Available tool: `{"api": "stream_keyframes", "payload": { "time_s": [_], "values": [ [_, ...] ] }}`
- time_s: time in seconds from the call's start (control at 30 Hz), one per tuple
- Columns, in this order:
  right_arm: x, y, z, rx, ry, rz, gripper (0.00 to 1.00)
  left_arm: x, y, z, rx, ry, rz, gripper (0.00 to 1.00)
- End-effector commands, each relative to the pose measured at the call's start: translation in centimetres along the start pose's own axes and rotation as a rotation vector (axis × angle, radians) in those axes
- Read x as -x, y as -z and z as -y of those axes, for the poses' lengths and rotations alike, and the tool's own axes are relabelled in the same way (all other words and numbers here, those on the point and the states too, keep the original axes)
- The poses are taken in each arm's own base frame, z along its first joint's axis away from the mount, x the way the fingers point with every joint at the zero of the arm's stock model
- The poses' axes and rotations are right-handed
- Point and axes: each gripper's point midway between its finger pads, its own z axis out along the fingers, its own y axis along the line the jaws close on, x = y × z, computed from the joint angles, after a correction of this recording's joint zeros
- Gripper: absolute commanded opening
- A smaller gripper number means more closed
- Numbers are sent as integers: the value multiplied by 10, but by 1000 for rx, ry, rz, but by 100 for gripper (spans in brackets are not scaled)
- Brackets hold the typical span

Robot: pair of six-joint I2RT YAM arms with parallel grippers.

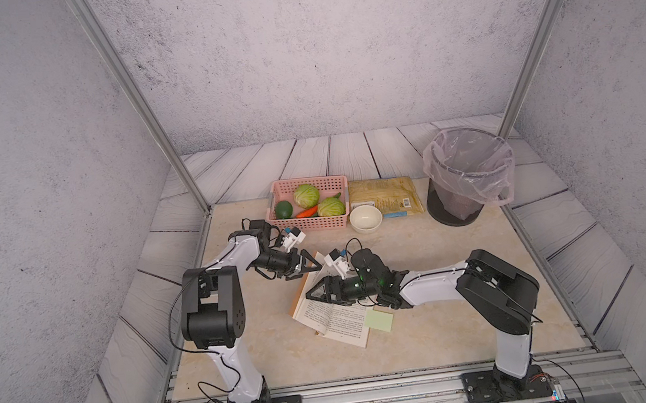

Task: Peel off the used sticky note
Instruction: Turn the page of the book at the center of the board.

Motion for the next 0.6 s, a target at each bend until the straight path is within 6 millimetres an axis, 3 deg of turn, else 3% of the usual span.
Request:
{"api": "stream_keyframes", "payload": {
  "time_s": [0.0,0.57],
  "values": [
    [-5,-6,5,-12,-5,-20,92,-3,5,-1,23,-18,5,67],
    [-3,-6,2,-1,-3,-17,91,-11,-14,-24,79,27,-60,58]
  ]
}}
